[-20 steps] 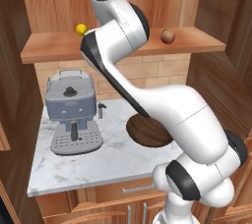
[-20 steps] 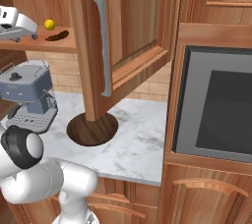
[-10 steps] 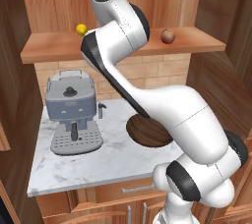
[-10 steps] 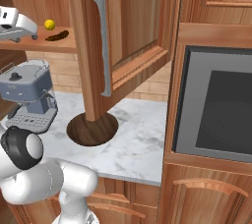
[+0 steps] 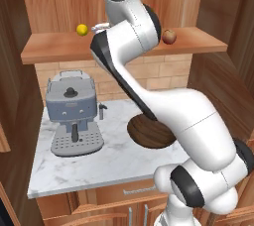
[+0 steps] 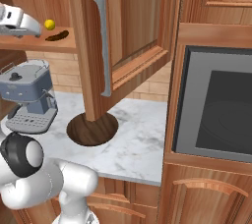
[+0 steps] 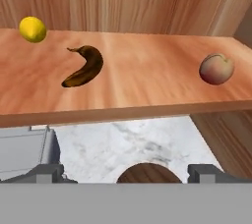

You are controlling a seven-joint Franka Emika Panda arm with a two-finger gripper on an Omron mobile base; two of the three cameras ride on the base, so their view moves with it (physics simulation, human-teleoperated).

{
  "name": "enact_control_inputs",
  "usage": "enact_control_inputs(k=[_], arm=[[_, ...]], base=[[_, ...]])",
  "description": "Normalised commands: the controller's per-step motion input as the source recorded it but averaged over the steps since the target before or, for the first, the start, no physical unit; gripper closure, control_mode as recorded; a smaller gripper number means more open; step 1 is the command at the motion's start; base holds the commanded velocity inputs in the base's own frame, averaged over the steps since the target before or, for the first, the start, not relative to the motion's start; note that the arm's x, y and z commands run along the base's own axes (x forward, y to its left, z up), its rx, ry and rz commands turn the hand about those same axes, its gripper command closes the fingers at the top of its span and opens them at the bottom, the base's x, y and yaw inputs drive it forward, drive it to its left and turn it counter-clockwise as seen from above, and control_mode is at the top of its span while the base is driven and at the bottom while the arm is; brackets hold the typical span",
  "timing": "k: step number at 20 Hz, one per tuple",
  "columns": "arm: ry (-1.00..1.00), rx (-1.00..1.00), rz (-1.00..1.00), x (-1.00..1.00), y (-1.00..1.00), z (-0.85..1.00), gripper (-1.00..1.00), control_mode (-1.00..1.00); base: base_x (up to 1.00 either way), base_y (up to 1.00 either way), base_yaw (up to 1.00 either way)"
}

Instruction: Open the cabinet. Pick the banana and peach from the cabinet and place them into the bowl. Then close the cabinet.

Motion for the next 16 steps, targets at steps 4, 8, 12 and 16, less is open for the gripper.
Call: enact_control_inputs(k=[4,8,12,16], arm=[[-0.11,0.27,0.03,0.0,-0.23,-0.03,-1.0,-1.0],[-0.01,0.27,0.04,0.0,-0.04,-0.04,-1.0,-1.0],[0.0,0.12,0.0,0.04,0.0,0.0,-1.0,-1.0],[0.0,0.0,0.0,0.3,0.0,-0.01,-1.0,-1.0]], base=[[0.0,0.0,0.0],[0.0,0.0,0.0],[0.0,0.0,0.0],[0.0,0.0,0.0]])
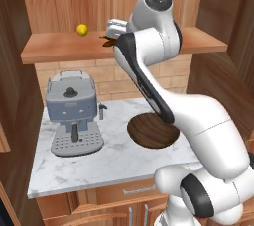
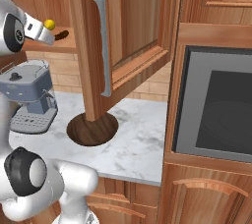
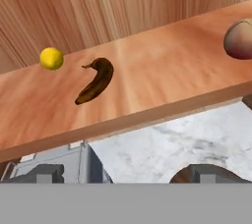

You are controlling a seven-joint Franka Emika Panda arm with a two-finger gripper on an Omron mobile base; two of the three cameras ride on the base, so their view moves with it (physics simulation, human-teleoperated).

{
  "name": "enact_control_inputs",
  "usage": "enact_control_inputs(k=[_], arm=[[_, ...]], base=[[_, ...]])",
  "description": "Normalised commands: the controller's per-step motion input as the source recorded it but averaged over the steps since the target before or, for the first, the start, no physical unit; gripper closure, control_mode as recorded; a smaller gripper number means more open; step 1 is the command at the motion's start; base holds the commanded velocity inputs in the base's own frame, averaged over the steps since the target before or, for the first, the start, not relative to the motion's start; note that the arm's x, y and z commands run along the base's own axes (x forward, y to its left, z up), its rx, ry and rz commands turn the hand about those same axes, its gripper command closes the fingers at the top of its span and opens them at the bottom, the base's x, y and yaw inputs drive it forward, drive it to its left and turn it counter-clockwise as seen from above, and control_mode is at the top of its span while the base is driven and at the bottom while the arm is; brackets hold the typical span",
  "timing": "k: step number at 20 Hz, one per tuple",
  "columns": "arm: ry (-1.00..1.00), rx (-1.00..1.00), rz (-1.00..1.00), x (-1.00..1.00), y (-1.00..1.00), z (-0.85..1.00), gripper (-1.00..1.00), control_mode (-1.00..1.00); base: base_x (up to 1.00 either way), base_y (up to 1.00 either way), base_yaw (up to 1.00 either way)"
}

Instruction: Open the cabinet. Pick the banana and peach from the cabinet and place them into the bowl. Then close the cabinet.

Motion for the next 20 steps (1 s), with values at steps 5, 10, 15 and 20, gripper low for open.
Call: enact_control_inputs(k=[5,10,15,20], arm=[[0.01,-0.05,-0.03,0.56,0.04,-0.02,-1.0,-1.0],[0.05,-0.06,0.0,0.72,0.04,-0.1,-1.0,-1.0],[0.05,0.0,0.0,0.77,0.03,-0.17,-1.0,-1.0],[0.05,0.0,0.0,0.79,0.28,-0.12,-1.0,-1.0]], base=[[0.0,0.0,0.0],[0.0,0.0,0.0],[0.0,0.0,0.0],[0.0,0.0,0.0]])
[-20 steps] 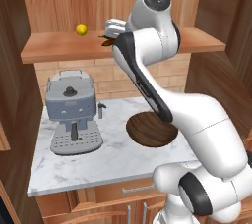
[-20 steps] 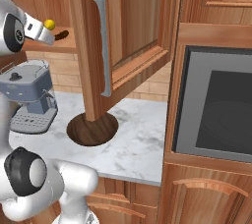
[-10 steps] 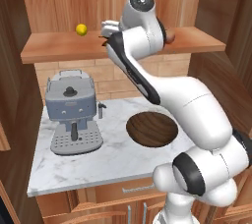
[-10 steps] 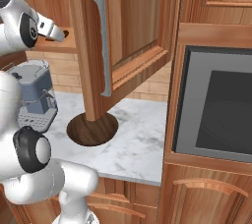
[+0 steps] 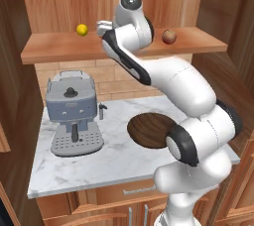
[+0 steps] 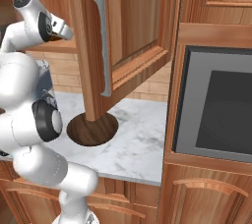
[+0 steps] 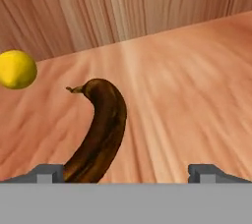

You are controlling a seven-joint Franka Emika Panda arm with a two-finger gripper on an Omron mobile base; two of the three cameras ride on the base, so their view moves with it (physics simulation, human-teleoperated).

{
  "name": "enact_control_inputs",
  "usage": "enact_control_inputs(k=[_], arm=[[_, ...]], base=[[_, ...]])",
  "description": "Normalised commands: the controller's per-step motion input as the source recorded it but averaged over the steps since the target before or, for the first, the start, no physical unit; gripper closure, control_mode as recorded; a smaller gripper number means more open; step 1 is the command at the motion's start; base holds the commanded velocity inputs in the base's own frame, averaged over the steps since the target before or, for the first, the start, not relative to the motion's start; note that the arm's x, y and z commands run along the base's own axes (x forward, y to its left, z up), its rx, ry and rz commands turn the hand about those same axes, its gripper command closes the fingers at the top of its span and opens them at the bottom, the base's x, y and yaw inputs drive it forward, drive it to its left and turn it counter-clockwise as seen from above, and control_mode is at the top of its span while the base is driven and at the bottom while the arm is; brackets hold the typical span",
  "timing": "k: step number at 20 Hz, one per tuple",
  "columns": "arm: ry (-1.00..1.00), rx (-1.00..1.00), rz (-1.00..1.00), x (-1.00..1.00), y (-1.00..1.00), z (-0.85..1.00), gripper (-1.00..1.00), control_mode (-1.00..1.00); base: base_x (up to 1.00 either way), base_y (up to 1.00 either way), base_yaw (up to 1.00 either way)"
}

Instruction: Open the cabinet. Pick the banana and peach from the cabinet and place them into the bowl. Then close the cabinet.

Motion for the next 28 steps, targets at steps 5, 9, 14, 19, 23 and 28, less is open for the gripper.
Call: enact_control_inputs(k=[5,9,14,19,23,28], arm=[[0.01,0.0,0.0,0.59,0.35,-0.16,-1.0,-1.0],[0.03,-0.06,0.0,0.42,0.22,-0.18,-1.0,-1.0],[0.1,-0.09,0.0,0.07,0.07,-0.51,1.0,-1.0],[0.02,-0.03,0.0,-0.03,0.0,-0.22,1.0,-1.0],[-0.08,0.0,0.0,-0.36,0.0,0.0,1.0,-1.0],[-0.33,-0.01,0.03,-0.99,0.01,0.0,1.0,-1.0]], base=[[0.0,0.0,0.0],[0.0,0.0,0.0],[0.0,0.0,0.0],[0.0,0.0,0.0],[0.0,0.0,0.0],[0.0,0.0,0.0]])
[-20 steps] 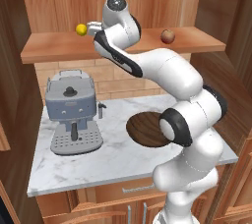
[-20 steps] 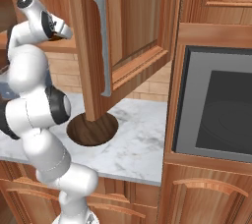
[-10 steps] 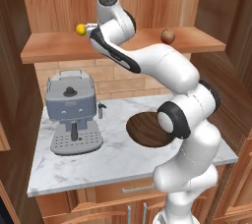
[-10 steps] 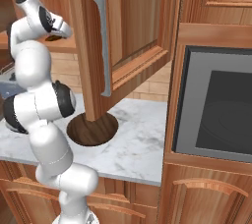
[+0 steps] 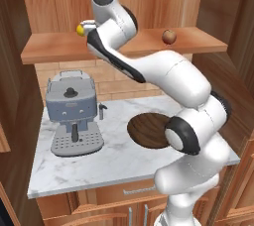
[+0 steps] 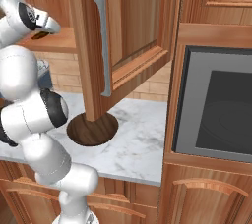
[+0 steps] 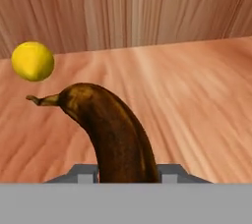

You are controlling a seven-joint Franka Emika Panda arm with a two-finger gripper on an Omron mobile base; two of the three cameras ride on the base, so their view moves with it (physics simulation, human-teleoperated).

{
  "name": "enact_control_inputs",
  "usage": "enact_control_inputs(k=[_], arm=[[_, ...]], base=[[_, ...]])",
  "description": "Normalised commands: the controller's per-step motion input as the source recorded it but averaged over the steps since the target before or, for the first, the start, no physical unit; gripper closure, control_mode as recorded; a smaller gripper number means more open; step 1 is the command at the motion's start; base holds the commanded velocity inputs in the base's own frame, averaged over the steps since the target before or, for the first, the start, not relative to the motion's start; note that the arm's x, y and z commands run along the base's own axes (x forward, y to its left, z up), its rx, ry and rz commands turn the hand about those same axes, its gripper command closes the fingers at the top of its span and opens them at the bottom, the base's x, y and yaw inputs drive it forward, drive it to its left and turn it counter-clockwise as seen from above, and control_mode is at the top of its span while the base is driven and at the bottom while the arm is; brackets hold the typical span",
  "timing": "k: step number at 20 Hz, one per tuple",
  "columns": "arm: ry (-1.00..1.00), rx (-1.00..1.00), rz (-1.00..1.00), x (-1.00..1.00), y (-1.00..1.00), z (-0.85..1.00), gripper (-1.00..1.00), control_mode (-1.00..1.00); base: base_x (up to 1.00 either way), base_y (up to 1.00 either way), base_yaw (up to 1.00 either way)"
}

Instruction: Open the cabinet. Pick the banana and peach from the cabinet and place them into the bowl. Then close the cabinet.

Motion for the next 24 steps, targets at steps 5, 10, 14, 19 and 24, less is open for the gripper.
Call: enact_control_inputs(k=[5,10,14,19,24], arm=[[-0.22,-0.02,0.0,-1.0,0.0,0.0,1.0,-1.0],[0.0,0.0,-0.04,-1.0,-0.13,0.0,1.0,-1.0],[0.17,0.04,-0.19,-1.0,-0.14,0.26,1.0,-1.0],[0.18,0.03,-0.13,-0.48,-0.09,0.05,1.0,-1.0],[0.18,-0.05,0.0,-0.6,-0.29,-0.97,1.0,-1.0]], base=[[0.0,0.0,0.0],[0.0,0.0,0.0],[0.0,0.0,0.0],[0.0,0.0,0.0],[0.0,0.0,0.0]])
